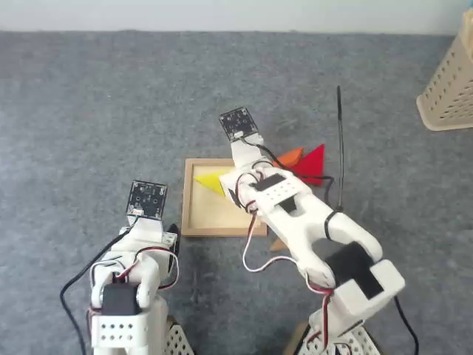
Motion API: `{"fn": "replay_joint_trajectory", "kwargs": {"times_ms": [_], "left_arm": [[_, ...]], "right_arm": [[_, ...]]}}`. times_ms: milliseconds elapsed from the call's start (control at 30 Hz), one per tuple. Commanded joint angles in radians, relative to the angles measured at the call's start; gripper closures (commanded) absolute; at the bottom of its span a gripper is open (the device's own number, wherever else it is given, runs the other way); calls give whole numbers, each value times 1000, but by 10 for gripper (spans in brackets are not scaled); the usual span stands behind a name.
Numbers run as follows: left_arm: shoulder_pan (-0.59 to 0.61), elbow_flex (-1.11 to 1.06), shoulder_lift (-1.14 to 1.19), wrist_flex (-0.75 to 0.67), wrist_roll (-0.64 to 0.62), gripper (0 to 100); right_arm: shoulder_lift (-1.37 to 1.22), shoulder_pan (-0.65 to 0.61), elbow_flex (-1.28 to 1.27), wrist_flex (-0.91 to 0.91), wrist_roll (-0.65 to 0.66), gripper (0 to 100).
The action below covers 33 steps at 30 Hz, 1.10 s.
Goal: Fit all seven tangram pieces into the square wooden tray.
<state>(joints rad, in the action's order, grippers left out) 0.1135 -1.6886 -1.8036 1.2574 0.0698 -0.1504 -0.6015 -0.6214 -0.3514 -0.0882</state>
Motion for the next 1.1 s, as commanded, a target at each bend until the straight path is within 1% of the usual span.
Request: {"fn": "replay_joint_trajectory", "kwargs": {"times_ms": [0, 233, 467, 700, 900, 1067], "left_arm": [[0, 4, -15, 5, -8, 867], [0, 4, -15, 5, -8, 867], [0, 4, -15, 5, -8, 867], [0, 4, -15, 5, -8, 867], [0, 4, -15, 5, -8, 867], [0, 4, -15, 5, -8, 867]], "right_arm": [[-21, -10, 38, 1, 8, 989], [-27, 2, 40, 62, 9, 989], [-21, 82, 48, 87, 8, 989], [-1, 81, 48, 77, 8, 989], [176, 82, 25, -54, -6, 989], [326, 87, -66, -94, -112, 987]]}}
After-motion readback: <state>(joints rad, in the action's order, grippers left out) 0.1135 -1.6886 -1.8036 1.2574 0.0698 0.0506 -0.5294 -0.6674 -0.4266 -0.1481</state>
